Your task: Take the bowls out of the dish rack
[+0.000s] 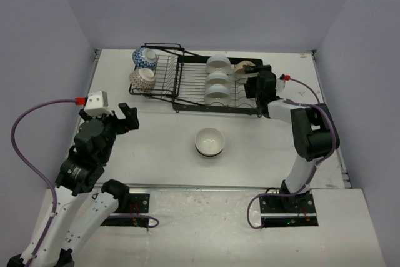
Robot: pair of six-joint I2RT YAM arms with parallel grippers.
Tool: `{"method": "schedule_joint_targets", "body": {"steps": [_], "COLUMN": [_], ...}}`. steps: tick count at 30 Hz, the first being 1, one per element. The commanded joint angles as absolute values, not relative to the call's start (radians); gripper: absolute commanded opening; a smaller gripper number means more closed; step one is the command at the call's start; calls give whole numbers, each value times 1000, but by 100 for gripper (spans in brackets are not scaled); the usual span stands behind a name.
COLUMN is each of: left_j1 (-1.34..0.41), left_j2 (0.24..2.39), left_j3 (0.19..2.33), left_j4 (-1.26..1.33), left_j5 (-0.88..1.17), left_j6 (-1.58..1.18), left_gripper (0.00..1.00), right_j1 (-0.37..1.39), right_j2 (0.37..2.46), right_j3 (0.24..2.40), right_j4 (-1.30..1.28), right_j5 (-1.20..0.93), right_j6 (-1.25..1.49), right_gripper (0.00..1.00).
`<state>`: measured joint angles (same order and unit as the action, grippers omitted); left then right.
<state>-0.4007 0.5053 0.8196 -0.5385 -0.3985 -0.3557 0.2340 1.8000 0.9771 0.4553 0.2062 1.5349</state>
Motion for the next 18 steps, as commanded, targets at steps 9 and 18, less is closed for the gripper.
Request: {"method": "schedule_joint_targets", "body": {"steps": [9,18], "left_j1": [-416,-426], "left_j2": [499,497], "left_j3": [811,810], "left_j4": [-489,-488], "left_j5": [-382,-380], "left_j6": [-337,-336], "left_gripper": [100,100], "right_j1": [213,206], "right_j2": [1997,2028], "right_j3": [1092,1111], "right_j4": [818,816], "right_j5": [184,232], "right_j6": [1575,1553], "right_gripper": [77,39]}}
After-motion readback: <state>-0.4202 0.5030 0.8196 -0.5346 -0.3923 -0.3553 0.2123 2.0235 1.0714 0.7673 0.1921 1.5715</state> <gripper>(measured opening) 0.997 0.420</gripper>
